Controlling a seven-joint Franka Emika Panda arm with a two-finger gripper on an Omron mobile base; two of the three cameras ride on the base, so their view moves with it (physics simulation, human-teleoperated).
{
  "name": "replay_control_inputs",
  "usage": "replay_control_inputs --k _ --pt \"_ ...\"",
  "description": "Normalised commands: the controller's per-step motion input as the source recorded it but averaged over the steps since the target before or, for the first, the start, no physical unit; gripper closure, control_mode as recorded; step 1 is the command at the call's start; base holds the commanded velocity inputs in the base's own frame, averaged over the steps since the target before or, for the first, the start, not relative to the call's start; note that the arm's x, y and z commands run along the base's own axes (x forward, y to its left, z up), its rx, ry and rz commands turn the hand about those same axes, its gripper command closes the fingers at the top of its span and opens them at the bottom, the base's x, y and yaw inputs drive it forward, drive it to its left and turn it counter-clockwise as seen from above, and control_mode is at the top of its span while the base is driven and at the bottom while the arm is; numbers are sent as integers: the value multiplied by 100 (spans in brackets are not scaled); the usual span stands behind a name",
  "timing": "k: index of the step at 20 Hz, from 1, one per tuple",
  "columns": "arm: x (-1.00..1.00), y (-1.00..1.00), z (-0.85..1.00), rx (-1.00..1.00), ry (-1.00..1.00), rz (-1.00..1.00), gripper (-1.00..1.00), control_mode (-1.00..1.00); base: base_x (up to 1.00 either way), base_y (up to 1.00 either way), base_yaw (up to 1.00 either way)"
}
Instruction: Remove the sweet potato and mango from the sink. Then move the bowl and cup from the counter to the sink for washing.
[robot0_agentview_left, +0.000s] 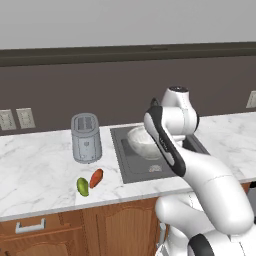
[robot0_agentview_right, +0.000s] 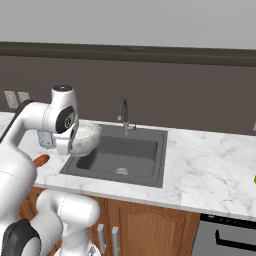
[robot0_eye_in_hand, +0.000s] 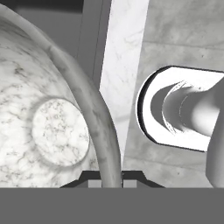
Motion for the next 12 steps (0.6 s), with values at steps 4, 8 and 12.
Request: replay_control_inputs --k 4,8,12 --pt "8 -17 -14 0 6 -4 100 -100 0 0 0" --pt "10 -13 -13 0 4 -3 100 -100 0 0 0" --pt "14 -8 -13 0 1 -1 100 -100 0 0 0"
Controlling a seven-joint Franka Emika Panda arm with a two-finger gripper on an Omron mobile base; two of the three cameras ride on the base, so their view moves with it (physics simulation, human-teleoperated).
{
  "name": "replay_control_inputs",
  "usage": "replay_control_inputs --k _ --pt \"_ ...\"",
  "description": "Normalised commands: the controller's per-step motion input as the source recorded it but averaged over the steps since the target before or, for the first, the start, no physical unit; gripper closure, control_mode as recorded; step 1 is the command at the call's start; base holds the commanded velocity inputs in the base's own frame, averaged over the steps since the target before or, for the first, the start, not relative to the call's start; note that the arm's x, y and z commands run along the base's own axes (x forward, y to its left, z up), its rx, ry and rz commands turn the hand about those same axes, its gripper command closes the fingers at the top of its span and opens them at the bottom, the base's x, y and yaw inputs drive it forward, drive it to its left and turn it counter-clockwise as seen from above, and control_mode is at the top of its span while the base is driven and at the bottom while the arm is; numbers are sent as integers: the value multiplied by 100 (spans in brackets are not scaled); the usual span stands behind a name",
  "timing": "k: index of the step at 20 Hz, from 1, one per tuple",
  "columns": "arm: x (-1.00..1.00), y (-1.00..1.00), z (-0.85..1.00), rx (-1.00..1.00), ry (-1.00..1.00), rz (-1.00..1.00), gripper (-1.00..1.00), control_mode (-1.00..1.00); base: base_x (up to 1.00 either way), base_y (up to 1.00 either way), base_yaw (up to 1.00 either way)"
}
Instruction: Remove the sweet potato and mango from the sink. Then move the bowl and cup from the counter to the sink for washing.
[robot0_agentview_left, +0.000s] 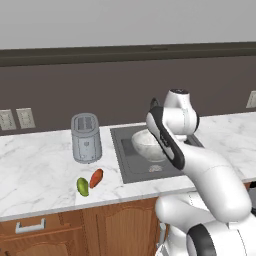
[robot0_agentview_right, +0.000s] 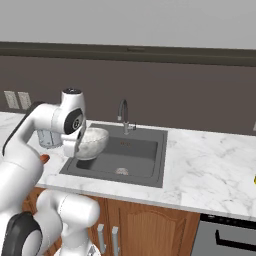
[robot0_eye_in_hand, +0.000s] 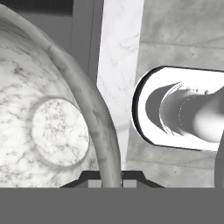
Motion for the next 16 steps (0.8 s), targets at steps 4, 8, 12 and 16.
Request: replay_control_inputs --k 4,8,12,16 --pt "16 -4 -14 0 0 0 100 -100 0 0 0" --pt "17 -3 -16 0 0 0 100 -100 0 0 0" --pt "20 -1 -15 0 0 0 100 -100 0 0 0" --pt "20 -3 -15 0 0 0 100 -100 0 0 0"
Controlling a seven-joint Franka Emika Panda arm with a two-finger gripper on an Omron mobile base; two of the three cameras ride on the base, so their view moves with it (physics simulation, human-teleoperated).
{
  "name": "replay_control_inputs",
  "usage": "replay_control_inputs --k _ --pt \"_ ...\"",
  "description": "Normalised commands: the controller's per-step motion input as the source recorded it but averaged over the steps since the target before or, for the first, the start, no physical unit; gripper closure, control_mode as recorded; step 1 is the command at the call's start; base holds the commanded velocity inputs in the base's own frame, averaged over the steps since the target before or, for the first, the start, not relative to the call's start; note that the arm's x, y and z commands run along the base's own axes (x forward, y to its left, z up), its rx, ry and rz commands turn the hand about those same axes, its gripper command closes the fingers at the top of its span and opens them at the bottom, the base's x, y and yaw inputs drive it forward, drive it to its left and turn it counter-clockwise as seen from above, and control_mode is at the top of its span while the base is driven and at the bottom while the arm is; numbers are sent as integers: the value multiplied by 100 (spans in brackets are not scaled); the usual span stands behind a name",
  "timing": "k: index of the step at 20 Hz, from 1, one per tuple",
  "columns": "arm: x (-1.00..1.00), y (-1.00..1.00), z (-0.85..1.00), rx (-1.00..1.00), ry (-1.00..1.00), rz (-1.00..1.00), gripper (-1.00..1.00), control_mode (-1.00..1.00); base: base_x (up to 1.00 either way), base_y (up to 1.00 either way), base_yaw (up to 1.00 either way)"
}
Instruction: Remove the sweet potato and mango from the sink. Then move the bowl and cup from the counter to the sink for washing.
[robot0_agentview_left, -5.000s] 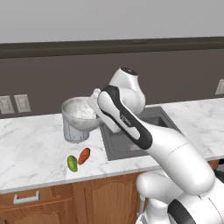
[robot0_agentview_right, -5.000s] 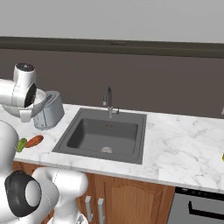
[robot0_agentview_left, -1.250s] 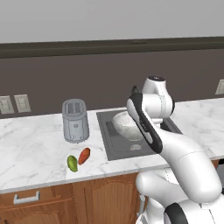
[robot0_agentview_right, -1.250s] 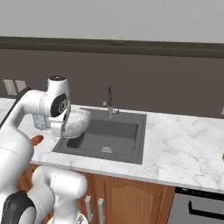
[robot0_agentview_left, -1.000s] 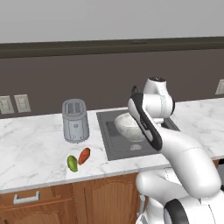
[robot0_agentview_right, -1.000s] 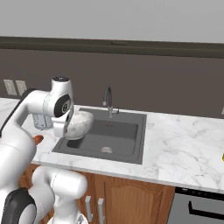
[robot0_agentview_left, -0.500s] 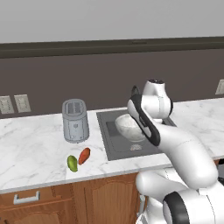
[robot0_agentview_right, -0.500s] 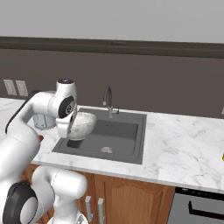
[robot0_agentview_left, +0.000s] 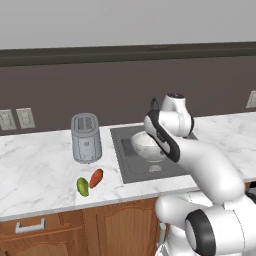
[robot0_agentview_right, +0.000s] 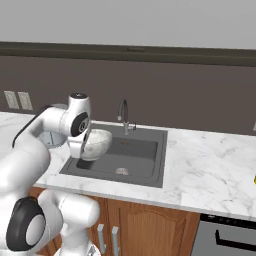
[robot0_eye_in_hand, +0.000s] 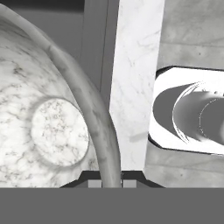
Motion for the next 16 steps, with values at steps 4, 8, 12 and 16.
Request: replay_control_inputs --k 4,8,12,16 --pt "20 -4 -15 0 0 0 100 -100 0 0 0" --pt "20 -3 -14 0 0 0 100 -100 0 0 0" --pt "19 -4 -15 0 0 0 100 -100 0 0 0" --pt "20 -5 -15 0 0 0 100 -100 0 0 0"
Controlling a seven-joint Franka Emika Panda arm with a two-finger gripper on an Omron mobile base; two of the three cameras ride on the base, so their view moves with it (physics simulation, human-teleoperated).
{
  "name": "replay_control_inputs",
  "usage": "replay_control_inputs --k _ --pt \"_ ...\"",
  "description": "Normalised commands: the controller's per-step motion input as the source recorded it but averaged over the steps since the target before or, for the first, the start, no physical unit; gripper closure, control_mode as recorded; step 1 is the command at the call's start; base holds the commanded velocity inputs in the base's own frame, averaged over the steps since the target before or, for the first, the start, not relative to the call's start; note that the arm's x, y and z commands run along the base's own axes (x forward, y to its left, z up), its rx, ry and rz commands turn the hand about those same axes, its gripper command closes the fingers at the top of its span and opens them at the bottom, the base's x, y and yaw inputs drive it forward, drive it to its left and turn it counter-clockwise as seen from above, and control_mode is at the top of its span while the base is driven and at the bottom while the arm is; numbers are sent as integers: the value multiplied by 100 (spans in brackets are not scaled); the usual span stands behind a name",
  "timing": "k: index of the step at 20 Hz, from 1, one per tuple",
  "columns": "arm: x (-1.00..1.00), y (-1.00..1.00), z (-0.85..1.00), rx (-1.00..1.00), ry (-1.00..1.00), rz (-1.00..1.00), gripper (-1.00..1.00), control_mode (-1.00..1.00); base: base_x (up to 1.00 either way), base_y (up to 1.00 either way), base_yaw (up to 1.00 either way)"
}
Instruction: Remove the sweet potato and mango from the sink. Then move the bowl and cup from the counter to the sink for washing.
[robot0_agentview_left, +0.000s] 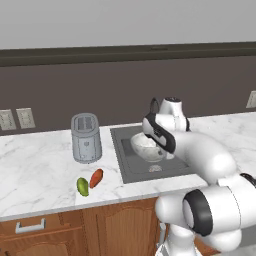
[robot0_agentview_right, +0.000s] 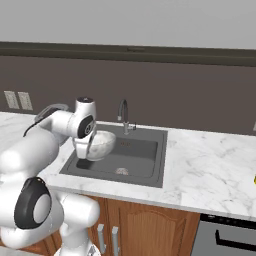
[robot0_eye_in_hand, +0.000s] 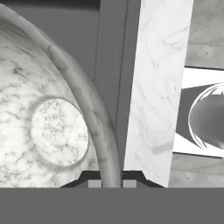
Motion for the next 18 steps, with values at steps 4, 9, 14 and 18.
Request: replay_control_inputs --k 4,9,14,18 --pt "19 -5 -16 0 0 0 100 -100 0 0 0" --pt "21 -7 -16 0 0 0 100 -100 0 0 0" --pt "19 -4 -15 0 0 0 100 -100 0 0 0" --pt "20 -2 -16 0 0 0 100 -100 0 0 0"
